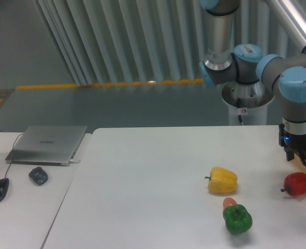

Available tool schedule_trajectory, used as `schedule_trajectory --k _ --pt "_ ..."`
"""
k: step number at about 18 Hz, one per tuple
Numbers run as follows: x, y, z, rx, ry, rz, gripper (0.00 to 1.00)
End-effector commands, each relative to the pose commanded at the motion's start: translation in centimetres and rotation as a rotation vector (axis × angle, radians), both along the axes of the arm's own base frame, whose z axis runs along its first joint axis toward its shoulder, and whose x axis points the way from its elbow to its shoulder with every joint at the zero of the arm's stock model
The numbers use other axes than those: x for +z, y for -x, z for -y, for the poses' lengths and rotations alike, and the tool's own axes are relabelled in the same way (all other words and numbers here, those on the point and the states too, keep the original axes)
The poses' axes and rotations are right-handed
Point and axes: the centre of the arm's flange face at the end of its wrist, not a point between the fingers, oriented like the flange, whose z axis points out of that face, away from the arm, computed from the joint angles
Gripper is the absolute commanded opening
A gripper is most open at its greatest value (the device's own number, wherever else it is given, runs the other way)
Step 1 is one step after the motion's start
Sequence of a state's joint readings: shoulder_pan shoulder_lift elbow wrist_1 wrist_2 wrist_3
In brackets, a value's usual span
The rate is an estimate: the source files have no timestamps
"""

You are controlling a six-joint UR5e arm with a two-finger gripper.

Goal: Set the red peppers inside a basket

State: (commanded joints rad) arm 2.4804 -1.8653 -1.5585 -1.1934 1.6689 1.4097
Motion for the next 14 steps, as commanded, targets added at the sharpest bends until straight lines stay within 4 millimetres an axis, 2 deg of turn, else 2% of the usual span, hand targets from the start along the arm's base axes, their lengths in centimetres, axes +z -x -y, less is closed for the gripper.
schedule_trajectory --k 4,10,14 --pt "0.1 0.0 0.0 0.012 -0.005 0.003 1.0" --pt "-2.1 -0.7 0.6 0.044 0.011 0.027 1.0" --pt "-2.2 -0.7 0.4 0.093 -0.013 0.007 1.0"
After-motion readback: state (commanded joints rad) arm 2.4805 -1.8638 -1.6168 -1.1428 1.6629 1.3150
